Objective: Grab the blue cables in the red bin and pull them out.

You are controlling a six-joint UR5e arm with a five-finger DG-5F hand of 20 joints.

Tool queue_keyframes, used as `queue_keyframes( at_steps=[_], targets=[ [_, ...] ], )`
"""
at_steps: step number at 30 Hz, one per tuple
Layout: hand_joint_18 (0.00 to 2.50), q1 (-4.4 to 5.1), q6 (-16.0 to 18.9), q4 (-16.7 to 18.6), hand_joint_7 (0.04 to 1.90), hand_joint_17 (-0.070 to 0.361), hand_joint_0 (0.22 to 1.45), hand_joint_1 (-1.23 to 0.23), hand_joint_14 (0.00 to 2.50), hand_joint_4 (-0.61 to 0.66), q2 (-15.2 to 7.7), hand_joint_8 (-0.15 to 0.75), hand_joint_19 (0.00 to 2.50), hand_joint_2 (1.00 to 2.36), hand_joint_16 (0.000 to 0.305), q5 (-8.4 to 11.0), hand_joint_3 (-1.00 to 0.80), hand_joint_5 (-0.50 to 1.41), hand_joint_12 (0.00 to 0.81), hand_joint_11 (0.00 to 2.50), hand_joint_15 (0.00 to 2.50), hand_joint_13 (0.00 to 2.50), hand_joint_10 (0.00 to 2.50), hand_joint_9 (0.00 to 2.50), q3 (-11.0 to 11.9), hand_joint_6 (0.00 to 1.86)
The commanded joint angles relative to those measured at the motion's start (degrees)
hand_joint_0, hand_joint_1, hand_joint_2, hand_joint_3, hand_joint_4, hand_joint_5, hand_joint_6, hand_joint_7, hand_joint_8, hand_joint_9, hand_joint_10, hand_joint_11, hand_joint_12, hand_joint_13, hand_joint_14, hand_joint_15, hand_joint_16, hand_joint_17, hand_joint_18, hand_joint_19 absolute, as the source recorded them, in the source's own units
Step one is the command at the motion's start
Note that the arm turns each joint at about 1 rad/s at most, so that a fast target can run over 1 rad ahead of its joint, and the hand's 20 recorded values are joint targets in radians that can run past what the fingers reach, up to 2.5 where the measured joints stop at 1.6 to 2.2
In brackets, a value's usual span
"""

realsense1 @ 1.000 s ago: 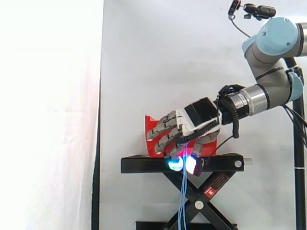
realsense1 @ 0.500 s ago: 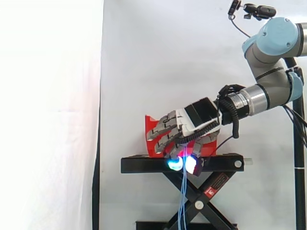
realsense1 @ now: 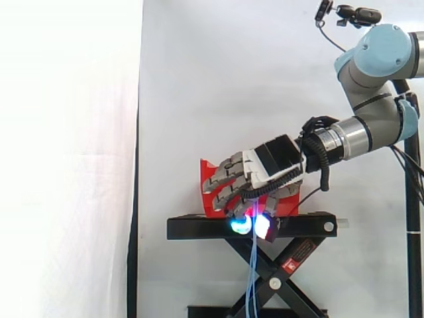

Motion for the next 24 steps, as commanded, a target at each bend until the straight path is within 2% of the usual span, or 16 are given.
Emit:
queue_keyframes(
  at_steps=[1, 17, 24],
  targets=[
    [0.36, -0.05, -0.16, 0.04, 0.70, 0.094, 0.91, -0.84, 0.02, 0.21, 0.01, 0.254, 0.63, 1.00, 0.042, 0.00, -1.00, 0.94, 0.319, 0.39, 0.37, 0.42, 0.01, 0.67, 0.09, 0.01],
    [0.36, -0.22, -1.65, -0.14, 0.69, 0.094, 0.91, -0.84, 0.01, 0.21, 0.01, 0.253, 0.63, 1.00, 0.042, 0.00, -1.00, 0.94, 0.319, 0.39, 0.37, 0.43, 0.01, 0.67, 0.00, 0.01],
    [0.37, -0.22, -2.01, -0.23, 0.80, 0.094, 0.92, -0.83, 0.02, 0.19, 0.01, 0.256, 0.63, 1.00, 0.042, 0.00, -1.00, 1.01, 0.318, 0.40, 0.38, 0.46, 0.02, 0.69, 0.00, 0.00]
  ],
)
